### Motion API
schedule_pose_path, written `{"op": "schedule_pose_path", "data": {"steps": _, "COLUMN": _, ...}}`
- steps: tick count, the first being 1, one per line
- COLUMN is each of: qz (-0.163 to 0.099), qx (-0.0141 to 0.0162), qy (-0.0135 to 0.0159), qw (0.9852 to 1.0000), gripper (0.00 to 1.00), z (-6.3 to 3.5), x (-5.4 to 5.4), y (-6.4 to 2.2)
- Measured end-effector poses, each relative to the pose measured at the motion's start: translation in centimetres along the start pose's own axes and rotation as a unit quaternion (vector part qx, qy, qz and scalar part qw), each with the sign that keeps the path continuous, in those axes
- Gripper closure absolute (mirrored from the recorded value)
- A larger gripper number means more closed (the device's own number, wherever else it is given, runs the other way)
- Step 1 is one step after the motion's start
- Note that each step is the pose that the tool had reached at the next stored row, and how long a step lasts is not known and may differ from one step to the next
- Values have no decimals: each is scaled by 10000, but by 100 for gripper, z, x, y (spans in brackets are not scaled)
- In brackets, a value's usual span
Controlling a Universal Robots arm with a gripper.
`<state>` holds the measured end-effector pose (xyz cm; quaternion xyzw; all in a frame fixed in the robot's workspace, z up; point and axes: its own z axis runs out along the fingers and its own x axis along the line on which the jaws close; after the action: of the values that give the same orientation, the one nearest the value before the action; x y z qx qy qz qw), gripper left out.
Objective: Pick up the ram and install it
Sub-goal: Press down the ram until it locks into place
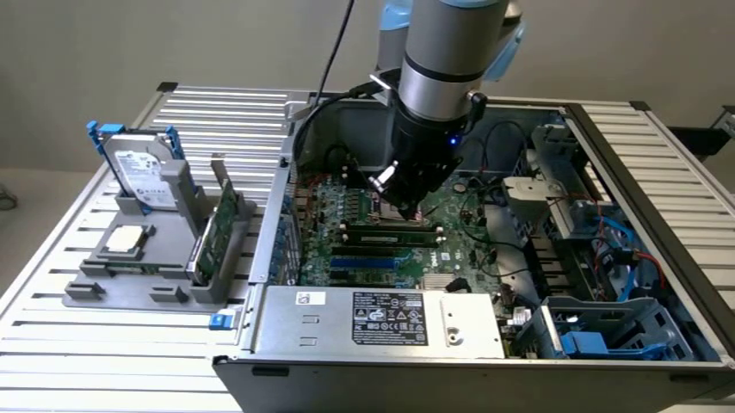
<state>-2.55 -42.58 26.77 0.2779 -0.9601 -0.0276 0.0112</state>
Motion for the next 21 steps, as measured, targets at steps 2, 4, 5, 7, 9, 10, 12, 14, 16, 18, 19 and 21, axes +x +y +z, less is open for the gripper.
{"op": "schedule_pose_path", "data": {"steps": 2, "qz": 126, "qx": -5, "qy": 8, "qw": 9999, "gripper": 89, "z": 2, "x": 0, "y": 0}}
{"op": "schedule_pose_path", "data": {"steps": 4, "qz": 261, "qx": -4, "qy": 7, "qw": 9997, "gripper": 89, "z": 3, "x": 0, "y": 0}}
{"op": "schedule_pose_path", "data": {"steps": 5, "qz": 329, "qx": -3, "qy": 5, "qw": 9995, "gripper": 89, "z": 4, "x": 0, "y": -1}}
{"op": "schedule_pose_path", "data": {"steps": 7, "qz": 478, "qx": -1, "qy": -3, "qw": 9989, "gripper": 89, "z": 6, "x": -1, "y": -1}}
{"op": "schedule_pose_path", "data": {"steps": 9, "qz": 632, "qx": -1, "qy": -11, "qw": 9980, "gripper": 89, "z": 8, "x": 0, "y": 0}}
{"op": "schedule_pose_path", "data": {"steps": 10, "qz": 709, "qx": -1, "qy": -15, "qw": 9975, "gripper": 89, "z": 9, "x": 0, "y": -1}}
{"op": "schedule_pose_path", "data": {"steps": 12, "qz": 869, "qx": -1, "qy": -24, "qw": 9962, "gripper": 89, "z": 11, "x": 0, "y": -1}}
{"op": "schedule_pose_path", "data": {"steps": 14, "qz": 1025, "qx": 0, "qy": -32, "qw": 9947, "gripper": 89, "z": 13, "x": 0, "y": -1}}
{"op": "schedule_pose_path", "data": {"steps": 16, "qz": 1183, "qx": 1, "qy": -40, "qw": 9930, "gripper": 89, "z": 16, "x": 0, "y": -1}}
{"op": "schedule_pose_path", "data": {"steps": 18, "qz": 1330, "qx": 3, "qy": -47, "qw": 9911, "gripper": 89, "z": 18, "x": 0, "y": -1}}
{"op": "schedule_pose_path", "data": {"steps": 19, "qz": 1401, "qx": 5, "qy": -50, "qw": 9901, "gripper": 89, "z": 20, "x": 0, "y": -1}}
{"op": "schedule_pose_path", "data": {"steps": 21, "qz": 1532, "qx": 12, "qy": -54, "qw": 9882, "gripper": 89, "z": 22, "x": 0, "y": -1}}
